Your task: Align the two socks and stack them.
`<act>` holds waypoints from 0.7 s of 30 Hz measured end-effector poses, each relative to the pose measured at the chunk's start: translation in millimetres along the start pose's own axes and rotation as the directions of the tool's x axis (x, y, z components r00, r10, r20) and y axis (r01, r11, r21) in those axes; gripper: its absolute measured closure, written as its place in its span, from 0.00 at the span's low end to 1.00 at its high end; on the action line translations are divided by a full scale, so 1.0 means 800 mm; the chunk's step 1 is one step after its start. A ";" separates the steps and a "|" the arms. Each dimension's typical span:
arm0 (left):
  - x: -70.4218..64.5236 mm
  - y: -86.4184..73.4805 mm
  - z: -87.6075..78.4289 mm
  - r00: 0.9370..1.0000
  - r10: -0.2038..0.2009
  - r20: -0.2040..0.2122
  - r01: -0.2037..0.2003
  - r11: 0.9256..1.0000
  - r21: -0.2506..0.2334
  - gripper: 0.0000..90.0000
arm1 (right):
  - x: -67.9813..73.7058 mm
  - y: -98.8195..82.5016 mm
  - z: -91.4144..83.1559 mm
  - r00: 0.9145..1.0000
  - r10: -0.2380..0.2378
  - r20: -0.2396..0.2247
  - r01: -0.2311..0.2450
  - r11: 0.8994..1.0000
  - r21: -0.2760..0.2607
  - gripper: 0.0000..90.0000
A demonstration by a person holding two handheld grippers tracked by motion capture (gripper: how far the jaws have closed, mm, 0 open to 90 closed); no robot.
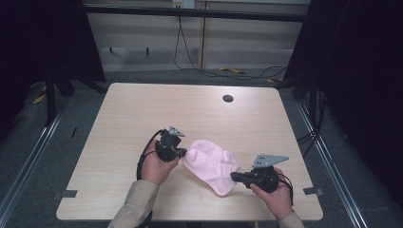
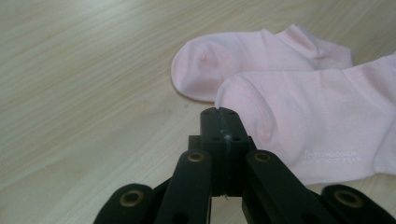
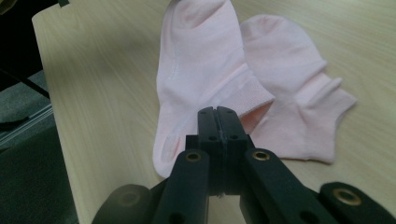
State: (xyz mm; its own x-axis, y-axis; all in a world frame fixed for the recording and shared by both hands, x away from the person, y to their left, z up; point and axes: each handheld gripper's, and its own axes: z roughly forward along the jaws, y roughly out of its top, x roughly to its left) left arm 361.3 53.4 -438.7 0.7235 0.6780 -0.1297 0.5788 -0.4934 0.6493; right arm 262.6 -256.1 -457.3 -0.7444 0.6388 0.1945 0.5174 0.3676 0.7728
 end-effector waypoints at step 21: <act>0.021 0.045 0.042 0.999 -0.030 -0.013 0.030 0.999 0.014 1.00 | -0.061 0.043 -0.001 1.000 0.007 0.012 -0.007 1.000 0.030 1.00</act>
State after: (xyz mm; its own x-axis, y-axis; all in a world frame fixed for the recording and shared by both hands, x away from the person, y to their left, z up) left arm 406.6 28.7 -442.4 0.7010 0.6994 -0.1395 0.6056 -0.4805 0.6343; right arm 316.4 -275.7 -439.7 -0.7358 0.6493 0.1927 0.5354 0.3834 0.7526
